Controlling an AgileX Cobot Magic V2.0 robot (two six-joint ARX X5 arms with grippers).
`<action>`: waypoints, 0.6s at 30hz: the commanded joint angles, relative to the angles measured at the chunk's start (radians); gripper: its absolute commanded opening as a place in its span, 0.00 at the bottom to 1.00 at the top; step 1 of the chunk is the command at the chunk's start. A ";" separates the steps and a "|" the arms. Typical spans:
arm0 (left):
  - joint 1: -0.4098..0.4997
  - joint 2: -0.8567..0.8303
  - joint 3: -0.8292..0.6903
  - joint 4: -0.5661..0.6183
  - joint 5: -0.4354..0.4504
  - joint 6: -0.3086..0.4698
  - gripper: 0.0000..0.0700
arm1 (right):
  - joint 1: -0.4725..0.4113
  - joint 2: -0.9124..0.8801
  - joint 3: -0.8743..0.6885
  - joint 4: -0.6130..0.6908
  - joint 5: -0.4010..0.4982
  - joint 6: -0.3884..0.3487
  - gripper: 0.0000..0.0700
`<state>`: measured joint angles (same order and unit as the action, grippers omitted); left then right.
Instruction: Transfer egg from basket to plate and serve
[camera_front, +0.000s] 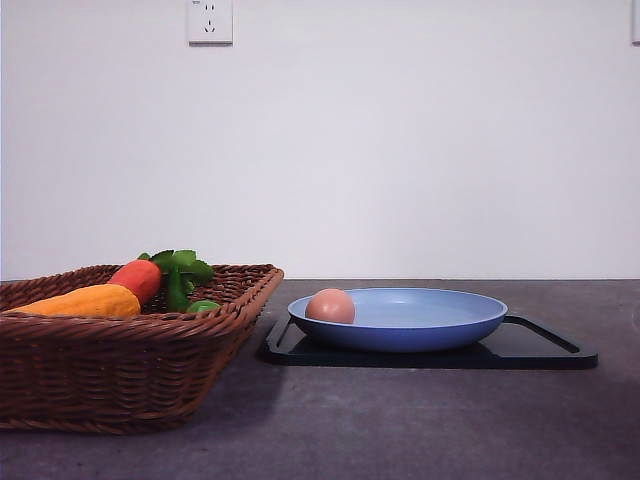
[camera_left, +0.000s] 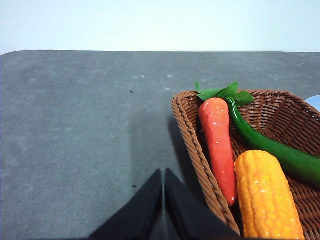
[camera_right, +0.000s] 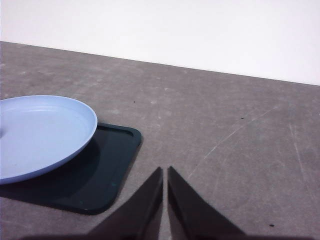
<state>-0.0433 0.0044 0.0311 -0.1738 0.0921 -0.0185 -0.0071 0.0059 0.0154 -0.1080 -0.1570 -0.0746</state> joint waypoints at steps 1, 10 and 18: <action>0.002 -0.002 -0.027 0.015 0.001 -0.005 0.00 | 0.000 -0.002 -0.006 0.011 0.000 -0.004 0.00; 0.002 -0.002 -0.027 0.014 0.001 -0.005 0.00 | 0.000 -0.002 -0.006 0.011 0.000 -0.004 0.00; 0.002 -0.002 -0.027 0.014 0.000 -0.005 0.00 | 0.000 -0.002 -0.006 0.011 0.000 -0.004 0.00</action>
<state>-0.0433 0.0044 0.0311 -0.1736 0.0921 -0.0183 -0.0069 0.0059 0.0154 -0.1078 -0.1570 -0.0746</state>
